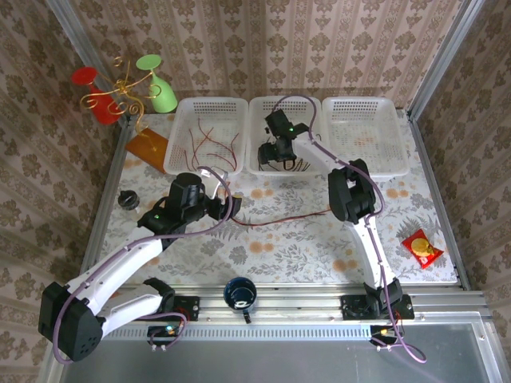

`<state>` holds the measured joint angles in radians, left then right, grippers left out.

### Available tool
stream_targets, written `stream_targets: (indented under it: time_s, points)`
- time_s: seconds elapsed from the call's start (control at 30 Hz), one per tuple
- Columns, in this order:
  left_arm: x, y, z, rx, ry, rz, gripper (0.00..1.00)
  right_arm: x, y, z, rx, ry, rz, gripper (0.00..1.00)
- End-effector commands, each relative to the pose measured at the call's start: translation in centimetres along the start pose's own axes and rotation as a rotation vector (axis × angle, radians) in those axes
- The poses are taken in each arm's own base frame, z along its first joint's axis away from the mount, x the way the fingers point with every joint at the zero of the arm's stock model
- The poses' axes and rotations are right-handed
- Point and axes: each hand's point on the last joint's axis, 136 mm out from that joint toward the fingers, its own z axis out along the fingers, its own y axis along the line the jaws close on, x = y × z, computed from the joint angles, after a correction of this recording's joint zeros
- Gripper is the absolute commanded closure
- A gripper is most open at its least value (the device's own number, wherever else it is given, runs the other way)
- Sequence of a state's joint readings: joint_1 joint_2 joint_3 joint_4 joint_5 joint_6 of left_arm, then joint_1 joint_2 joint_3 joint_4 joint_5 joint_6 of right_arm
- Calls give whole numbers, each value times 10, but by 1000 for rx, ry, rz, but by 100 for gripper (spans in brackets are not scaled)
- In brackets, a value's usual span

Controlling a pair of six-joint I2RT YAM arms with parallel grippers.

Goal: Untangle the cables
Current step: Place the cable in the container.

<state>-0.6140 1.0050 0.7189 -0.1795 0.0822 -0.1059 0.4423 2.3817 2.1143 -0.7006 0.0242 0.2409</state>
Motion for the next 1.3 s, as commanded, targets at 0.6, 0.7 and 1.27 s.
stream_targets:
  time_s: [0.6,0.7,1.27]
  points:
    - [-5,-12,15,25,7,5,9,-26,-102,-114,342,-68,162,0]
    - [-4,-12,16,24,9,7,9,-23,-106,-107,343,-49,162,0]
    - [-1,-15,16,22,22,6,9,-2,-105,-75,285,39,187,0]
